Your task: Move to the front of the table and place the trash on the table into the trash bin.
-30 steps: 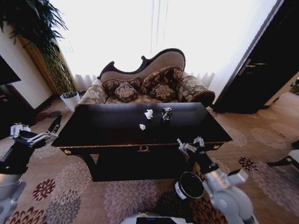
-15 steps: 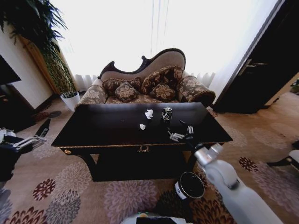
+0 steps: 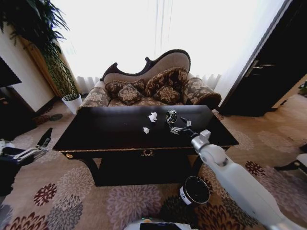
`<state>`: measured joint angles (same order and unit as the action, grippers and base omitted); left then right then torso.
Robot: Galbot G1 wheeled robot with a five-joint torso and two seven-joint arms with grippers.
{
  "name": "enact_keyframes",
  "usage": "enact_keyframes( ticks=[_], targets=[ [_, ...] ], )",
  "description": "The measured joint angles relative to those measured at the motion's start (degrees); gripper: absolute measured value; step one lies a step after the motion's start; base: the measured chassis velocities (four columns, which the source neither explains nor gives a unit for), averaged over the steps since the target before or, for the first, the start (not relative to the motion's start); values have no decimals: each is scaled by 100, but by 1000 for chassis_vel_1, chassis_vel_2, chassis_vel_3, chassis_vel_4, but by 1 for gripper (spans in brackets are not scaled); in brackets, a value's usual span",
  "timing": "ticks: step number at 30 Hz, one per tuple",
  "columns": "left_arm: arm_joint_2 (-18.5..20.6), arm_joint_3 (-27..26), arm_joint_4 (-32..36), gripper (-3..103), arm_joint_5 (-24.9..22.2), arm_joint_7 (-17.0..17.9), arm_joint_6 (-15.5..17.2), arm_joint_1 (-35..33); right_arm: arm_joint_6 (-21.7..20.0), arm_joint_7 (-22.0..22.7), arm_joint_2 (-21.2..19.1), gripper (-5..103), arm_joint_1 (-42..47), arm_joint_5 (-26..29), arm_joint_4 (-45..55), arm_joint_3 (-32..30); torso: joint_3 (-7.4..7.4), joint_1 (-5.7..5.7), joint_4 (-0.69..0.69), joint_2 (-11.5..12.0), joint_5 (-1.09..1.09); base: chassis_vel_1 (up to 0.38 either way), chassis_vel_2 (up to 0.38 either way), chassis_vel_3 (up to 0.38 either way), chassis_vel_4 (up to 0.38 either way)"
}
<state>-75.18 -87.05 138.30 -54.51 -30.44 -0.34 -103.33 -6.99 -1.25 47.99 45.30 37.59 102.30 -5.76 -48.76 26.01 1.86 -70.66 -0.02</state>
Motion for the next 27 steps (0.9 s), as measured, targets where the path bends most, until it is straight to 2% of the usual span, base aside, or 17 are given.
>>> enact_keyframes(
  ticks=[9,27],
  targets=[
    [-81,-17,58,100,15,0,0,-57,13,-187,169,100,-690,-133,-626,372,0,0,0,0,0,0,0,0,0],
    [-125,90,41,100,110,-10,-3,-34,147,-380,271,100,-1105,-398,-1400,645,0,0,1,0,0,0,0,0,0]
  ],
)
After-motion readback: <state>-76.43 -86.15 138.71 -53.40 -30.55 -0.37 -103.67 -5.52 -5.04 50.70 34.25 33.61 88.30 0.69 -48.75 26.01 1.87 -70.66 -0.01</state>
